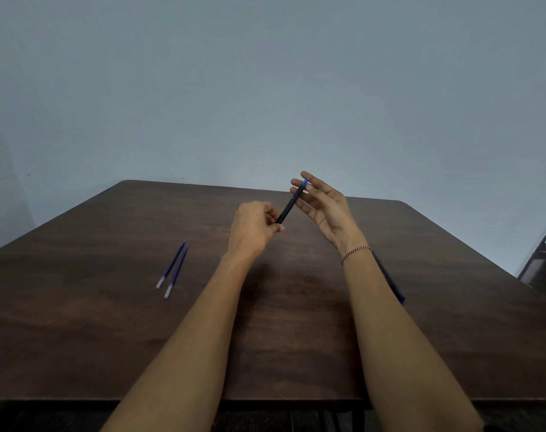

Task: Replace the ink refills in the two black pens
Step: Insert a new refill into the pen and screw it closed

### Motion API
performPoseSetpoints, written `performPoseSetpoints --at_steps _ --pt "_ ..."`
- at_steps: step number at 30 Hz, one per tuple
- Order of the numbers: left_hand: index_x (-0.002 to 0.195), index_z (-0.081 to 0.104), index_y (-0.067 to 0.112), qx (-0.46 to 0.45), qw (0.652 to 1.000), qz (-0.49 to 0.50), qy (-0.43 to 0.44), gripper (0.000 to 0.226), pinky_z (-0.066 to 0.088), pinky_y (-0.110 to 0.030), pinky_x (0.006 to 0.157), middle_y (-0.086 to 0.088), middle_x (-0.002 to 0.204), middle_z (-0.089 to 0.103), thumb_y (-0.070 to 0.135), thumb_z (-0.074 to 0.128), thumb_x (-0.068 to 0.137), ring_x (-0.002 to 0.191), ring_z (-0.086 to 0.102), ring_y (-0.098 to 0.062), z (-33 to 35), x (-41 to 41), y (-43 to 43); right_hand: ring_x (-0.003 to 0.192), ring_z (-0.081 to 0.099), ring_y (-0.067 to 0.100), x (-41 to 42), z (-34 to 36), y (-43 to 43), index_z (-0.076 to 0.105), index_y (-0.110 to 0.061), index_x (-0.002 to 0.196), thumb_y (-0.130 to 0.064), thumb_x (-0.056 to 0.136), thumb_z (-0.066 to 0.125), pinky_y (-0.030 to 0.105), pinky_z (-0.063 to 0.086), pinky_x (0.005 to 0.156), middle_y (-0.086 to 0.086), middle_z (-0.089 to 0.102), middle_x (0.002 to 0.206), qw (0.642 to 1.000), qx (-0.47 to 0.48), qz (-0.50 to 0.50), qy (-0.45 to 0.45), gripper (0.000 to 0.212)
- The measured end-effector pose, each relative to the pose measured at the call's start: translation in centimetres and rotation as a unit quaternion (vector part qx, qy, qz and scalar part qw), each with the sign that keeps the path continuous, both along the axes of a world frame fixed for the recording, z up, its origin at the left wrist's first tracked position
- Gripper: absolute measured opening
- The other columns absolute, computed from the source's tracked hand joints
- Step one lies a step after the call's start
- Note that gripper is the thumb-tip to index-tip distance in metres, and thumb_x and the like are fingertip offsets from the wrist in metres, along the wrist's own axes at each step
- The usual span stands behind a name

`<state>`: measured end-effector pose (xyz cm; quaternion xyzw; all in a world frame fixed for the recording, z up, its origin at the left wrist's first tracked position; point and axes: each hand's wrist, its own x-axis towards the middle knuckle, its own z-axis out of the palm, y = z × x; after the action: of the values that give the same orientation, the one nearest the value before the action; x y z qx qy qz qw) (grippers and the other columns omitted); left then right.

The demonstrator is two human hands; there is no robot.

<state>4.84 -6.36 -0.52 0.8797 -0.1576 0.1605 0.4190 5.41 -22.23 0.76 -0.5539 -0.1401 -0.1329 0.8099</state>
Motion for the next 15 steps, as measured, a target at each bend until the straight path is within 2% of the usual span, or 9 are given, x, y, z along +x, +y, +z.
performPoseSetpoints --at_steps 8,15 --pt "0.100 0.068 0.011 -0.009 1.000 0.002 0.001 0.028 0.055 -0.034 0.084 -0.004 0.092 0.069 0.015 0.077 0.074 0.083 0.064 -0.014 0.08 -0.01 0.04 0.096 0.070 0.015 -0.19 0.06 0.20 0.066 -0.011 0.110 0.000 0.089 0.059 0.025 0.056 0.080 0.004 0.075 0.093 0.999 -0.006 -0.043 -0.018 0.025" --pt "0.099 0.068 0.011 -0.008 1.000 0.007 -0.007 0.028 0.054 -0.031 0.083 -0.002 0.091 0.069 0.016 0.078 0.073 0.079 0.060 -0.010 0.02 0.02 -0.01 0.100 0.068 0.019 -0.31 0.07 0.16 0.062 -0.007 0.114 -0.001 0.093 0.053 0.027 0.056 0.083 0.007 0.074 0.099 1.000 -0.002 -0.006 -0.016 0.024"
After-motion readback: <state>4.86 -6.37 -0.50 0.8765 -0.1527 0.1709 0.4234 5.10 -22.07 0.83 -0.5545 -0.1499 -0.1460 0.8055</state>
